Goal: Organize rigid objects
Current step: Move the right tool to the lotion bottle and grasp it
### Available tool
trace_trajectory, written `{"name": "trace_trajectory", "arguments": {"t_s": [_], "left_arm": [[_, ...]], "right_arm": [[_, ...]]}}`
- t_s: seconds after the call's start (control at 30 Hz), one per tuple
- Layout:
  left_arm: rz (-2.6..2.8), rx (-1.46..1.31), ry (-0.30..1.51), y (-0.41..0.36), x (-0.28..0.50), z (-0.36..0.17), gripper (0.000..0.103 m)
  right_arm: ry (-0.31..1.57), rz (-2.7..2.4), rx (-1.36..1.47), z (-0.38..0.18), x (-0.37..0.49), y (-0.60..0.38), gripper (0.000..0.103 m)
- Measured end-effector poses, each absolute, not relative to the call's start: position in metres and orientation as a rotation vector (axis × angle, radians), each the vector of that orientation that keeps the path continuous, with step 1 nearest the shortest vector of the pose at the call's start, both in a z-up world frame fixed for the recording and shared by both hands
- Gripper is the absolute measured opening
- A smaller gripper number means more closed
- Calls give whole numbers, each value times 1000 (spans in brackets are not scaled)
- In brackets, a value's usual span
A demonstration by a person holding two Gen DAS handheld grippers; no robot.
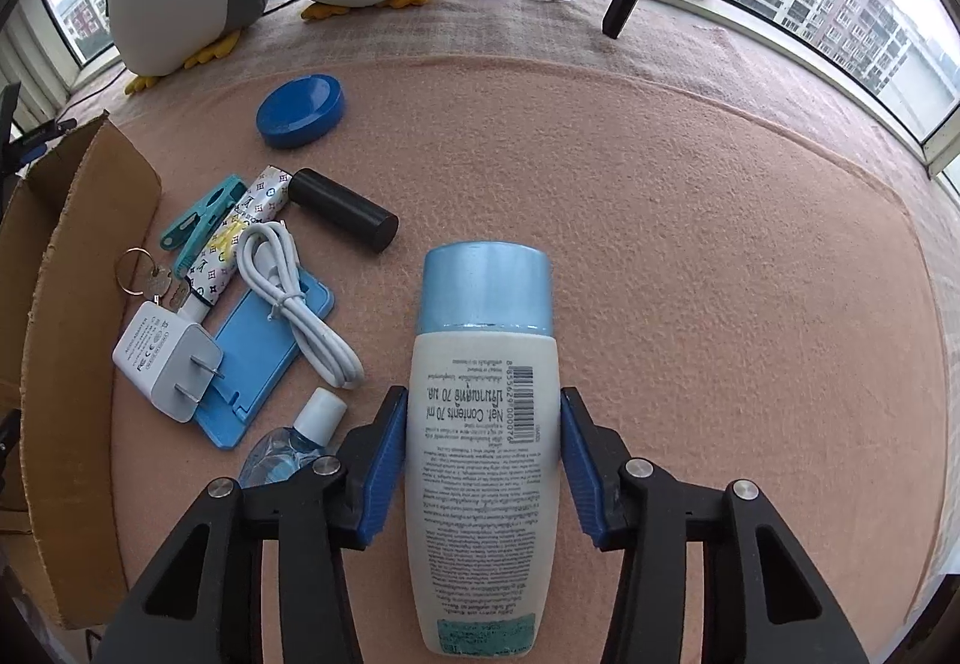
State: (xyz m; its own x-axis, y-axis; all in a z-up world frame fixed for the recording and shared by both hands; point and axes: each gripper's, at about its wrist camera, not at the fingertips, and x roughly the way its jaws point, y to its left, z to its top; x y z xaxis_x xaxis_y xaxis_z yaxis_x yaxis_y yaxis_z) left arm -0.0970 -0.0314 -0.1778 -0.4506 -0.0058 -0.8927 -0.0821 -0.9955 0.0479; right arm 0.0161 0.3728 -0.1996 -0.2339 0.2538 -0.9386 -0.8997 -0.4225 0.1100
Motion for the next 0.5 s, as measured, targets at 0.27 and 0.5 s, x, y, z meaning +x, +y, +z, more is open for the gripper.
{"name": "trace_trajectory", "arguments": {"t_s": [0.27,0.5], "left_arm": [[2631,-1621,129,-29,-97,-178,37],[2631,-1620,129,-29,-97,-178,36]], "right_arm": [[899,1798,-1152,-201,21,369,44],[983,1797,-1084,-200,33,371,44]]}}
